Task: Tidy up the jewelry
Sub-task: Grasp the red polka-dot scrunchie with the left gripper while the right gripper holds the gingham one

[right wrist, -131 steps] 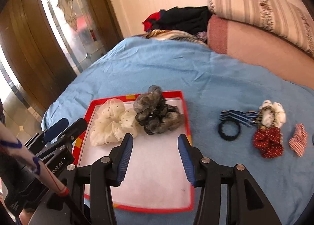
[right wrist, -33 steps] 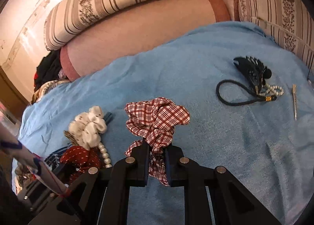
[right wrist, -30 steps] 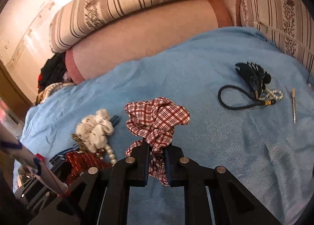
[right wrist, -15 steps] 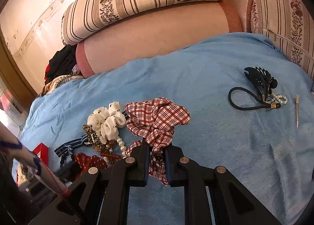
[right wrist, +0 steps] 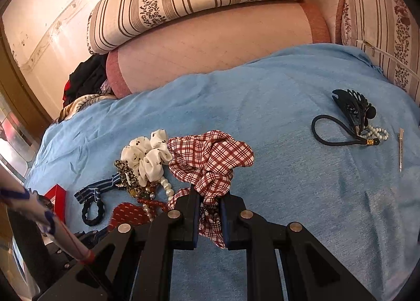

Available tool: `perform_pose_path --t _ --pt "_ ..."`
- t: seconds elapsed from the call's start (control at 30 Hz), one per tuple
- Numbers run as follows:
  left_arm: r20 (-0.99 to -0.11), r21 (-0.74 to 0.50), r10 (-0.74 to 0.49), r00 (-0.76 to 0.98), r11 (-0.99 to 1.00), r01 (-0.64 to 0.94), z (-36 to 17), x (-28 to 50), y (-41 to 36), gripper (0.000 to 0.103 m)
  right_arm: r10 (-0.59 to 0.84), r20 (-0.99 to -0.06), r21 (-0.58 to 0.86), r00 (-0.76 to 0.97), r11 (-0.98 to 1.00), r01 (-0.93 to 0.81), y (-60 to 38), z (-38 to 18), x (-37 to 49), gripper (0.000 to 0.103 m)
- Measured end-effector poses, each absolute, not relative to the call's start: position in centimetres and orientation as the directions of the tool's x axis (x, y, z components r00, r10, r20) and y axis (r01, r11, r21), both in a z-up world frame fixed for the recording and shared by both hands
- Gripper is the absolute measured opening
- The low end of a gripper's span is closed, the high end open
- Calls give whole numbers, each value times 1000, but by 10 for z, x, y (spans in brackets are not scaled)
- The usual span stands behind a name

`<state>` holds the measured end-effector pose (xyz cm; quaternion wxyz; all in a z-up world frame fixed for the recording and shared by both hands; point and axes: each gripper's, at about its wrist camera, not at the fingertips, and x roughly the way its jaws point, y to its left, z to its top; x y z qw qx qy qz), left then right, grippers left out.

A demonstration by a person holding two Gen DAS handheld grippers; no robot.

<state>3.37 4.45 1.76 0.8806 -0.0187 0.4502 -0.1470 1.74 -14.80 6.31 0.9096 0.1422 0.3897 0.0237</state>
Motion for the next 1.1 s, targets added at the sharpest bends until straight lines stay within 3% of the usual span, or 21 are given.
perform_pose_path --t 0.4,0.7,1.1 --pt "-630 -38 -174 757 980 194 70 16 59 7 186 -660 241 728 970 -29 -121 75 7 14" --pt "-618 -12 -101 779 993 118 68 20 68 7 136 -679 125 722 990 -69 -91 70 3 14" --pt "-576 -5 -65 815 997 75 96 -10 79 7 93 -666 83 740 995 -50 -80 83 -9 14"
